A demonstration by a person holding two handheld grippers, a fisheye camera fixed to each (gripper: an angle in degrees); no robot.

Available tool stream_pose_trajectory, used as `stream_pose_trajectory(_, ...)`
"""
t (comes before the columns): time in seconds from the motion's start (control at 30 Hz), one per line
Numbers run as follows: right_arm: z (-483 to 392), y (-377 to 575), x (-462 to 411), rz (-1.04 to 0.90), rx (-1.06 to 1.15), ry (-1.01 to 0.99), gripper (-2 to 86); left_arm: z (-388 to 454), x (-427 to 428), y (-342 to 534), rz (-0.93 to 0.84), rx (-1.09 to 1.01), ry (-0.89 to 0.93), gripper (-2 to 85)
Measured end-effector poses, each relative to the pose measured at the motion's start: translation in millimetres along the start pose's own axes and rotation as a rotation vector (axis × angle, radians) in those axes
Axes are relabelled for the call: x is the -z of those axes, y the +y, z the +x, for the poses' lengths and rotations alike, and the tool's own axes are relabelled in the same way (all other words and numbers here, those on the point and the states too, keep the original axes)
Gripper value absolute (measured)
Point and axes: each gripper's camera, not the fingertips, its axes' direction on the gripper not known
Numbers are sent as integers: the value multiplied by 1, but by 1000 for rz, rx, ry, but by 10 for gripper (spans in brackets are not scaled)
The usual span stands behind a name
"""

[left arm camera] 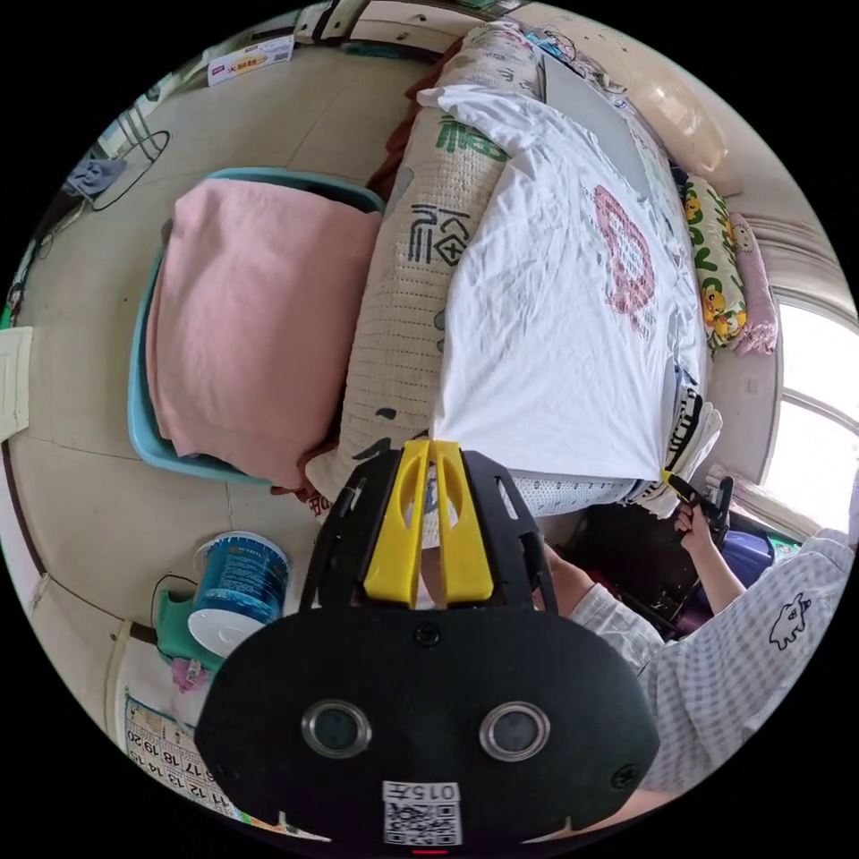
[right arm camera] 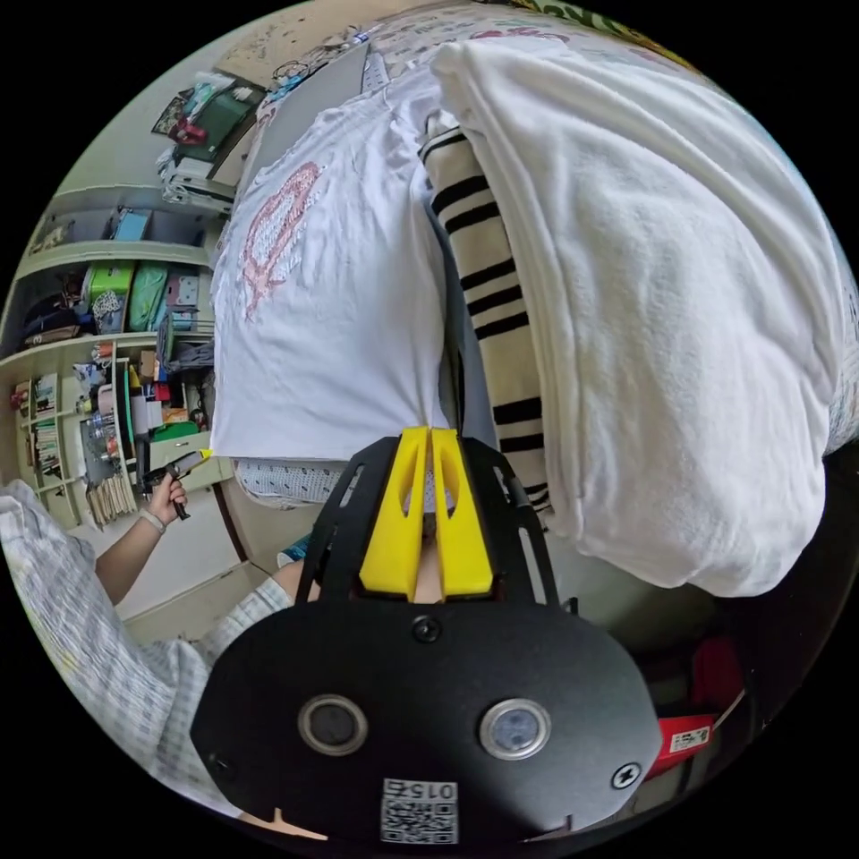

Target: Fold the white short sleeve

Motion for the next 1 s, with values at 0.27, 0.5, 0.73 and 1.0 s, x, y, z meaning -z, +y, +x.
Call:
stream_pose_trajectory(0.27,19,-1,-48,-57,-7,85,28,-7,-19,4,-3,47,-5,24)
stream_pose_trajectory(0.5,11,-19,-108,-90,30,88,52,-11,-26,-4,42,75,28,85)
stream_pose_trajectory(0.73,6,2,-113,-83,12,71,12,-1,-40,-11,-22,8,4,3)
stream_pose_trajectory(1.0,-7,59,-113,-86,-93,211,1,-10,-25,11,13,22,-3,-6)
